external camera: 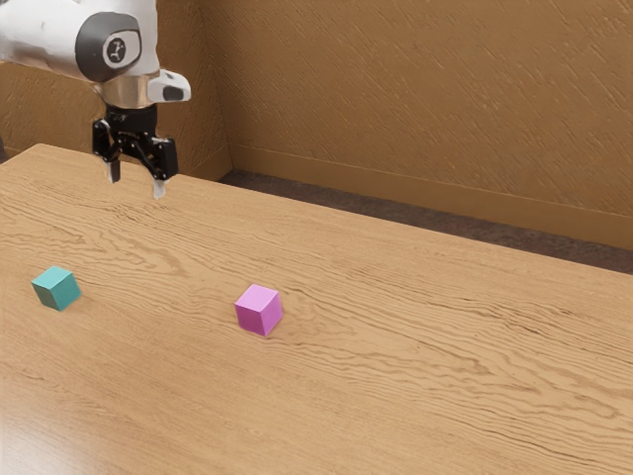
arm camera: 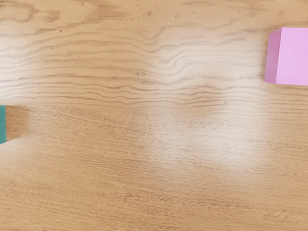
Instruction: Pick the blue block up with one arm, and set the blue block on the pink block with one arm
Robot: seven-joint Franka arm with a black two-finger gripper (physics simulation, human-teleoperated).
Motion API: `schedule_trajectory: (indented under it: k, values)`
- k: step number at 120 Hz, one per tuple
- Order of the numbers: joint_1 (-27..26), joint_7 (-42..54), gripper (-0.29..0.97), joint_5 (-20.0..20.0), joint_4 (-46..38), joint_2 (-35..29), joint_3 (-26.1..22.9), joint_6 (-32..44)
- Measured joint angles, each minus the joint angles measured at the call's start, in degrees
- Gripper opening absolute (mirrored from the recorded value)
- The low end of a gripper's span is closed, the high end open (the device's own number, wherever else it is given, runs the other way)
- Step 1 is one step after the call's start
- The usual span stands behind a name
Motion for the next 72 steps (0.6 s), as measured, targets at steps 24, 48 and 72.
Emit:
schedule_trajectory:
  k: [24, 48, 72]
  values:
    - [5.0, 3.4, 0.68, -3.4, 3.9, 10.5, 0.5, 7.4]
    - [9.5, 8.5, 0.68, -4.2, 2.4, 12.2, 3.0, 11.0]
    - [7.3, 14.1, 0.68, -4.8, -11.6, 6.8, 12.4, 17.8]
